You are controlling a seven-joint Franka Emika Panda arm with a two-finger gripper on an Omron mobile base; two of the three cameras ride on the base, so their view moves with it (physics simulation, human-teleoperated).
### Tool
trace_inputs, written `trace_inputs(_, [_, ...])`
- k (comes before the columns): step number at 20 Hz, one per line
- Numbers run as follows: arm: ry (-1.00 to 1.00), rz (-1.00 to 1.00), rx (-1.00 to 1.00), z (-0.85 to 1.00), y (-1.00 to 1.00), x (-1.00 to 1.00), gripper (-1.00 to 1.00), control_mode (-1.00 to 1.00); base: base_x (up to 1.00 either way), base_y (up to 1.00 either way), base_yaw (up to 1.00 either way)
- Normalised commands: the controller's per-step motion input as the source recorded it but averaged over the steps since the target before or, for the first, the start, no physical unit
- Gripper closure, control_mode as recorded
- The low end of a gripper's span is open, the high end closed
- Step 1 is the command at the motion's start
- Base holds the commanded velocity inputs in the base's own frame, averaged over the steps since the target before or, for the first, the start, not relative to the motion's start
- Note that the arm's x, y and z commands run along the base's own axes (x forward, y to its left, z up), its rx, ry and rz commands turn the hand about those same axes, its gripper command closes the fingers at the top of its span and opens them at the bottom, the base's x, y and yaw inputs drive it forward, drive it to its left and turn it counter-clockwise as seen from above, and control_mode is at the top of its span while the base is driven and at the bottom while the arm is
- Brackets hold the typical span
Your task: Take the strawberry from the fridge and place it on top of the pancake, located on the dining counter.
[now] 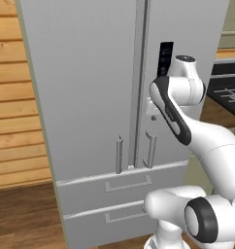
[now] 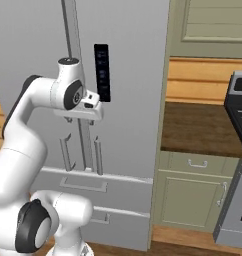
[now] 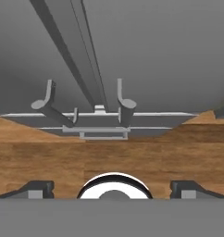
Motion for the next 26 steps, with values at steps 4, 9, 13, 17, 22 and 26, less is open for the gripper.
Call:
trace_inputs(4, [0.06,-0.01,0.00,-0.99,-0.25,0.16,-1.00,-1.00,0.00,0.00,0.00])
trace_inputs(9, [-0.03,0.00,0.00,-0.77,-0.25,0.27,-1.00,-1.00,0.00,0.00,0.00])
trace_inputs(13, [-0.17,0.02,0.00,-0.50,-0.05,0.40,-1.00,-1.00,0.00,0.00,0.00])
trace_inputs(17, [-0.02,0.00,0.00,-0.23,0.00,0.49,-1.00,-1.00,0.00,0.00,0.00])
trace_inputs(22, [0.00,0.00,0.00,-0.15,0.00,0.49,-1.00,-1.00,0.00,0.00,0.00])
trace_inputs(26, [0.00,0.00,0.00,-0.23,0.02,0.45,-1.00,-1.00,0.00,0.00,0.00])
